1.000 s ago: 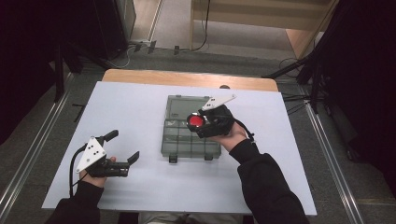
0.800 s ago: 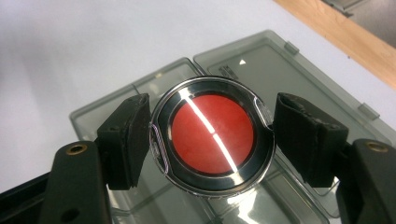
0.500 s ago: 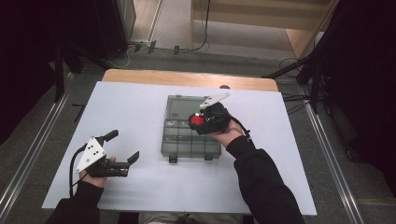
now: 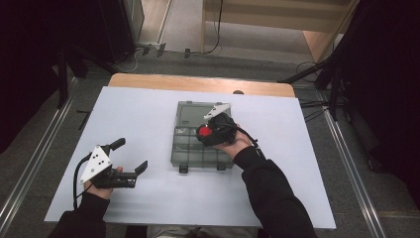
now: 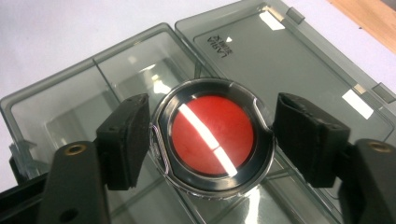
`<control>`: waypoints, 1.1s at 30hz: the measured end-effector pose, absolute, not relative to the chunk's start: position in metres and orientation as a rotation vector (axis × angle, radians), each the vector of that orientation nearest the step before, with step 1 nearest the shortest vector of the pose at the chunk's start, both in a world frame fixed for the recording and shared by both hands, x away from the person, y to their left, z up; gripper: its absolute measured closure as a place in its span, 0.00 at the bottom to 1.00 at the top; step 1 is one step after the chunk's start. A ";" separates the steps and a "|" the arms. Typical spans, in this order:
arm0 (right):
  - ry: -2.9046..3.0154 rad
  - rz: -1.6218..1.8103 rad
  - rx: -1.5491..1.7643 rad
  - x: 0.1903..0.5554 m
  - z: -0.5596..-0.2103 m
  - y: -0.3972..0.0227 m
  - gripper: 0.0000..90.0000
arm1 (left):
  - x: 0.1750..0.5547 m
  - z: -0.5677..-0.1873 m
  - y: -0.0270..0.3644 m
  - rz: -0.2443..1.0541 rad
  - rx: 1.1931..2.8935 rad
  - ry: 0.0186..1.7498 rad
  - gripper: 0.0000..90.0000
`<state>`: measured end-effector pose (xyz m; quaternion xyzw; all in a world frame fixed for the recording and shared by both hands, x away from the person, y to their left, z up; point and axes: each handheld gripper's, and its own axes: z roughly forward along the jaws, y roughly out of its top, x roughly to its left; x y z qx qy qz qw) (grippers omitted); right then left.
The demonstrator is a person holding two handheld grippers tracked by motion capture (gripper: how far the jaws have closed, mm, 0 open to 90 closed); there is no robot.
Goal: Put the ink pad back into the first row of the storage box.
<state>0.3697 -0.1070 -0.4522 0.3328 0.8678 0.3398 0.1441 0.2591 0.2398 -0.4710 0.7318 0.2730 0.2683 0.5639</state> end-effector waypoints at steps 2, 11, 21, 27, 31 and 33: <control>2.478 0.978 0.953 0.368 -0.451 -0.107 0.17 | 0.259 -0.471 0.240 0.631 1.722 0.643 0.00; 2.409 1.025 0.965 0.348 -0.439 -0.120 0.00 | 0.259 -0.471 0.240 0.631 1.719 0.644 0.00; 2.309 1.138 1.026 0.325 -0.430 -0.161 0.00 | 0.259 -0.471 0.239 0.630 1.712 0.645 0.00; 2.265 1.155 1.052 0.311 -0.426 -0.182 0.00 | 0.260 -0.471 0.239 0.629 1.718 0.643 0.00; 2.260 1.134 1.092 0.303 -0.429 -0.195 0.00 | 0.259 -0.471 0.239 0.627 1.711 0.647 0.00; 2.266 1.110 1.105 0.298 -0.431 -0.199 0.00 | 0.259 -0.470 0.239 0.624 1.708 0.649 0.00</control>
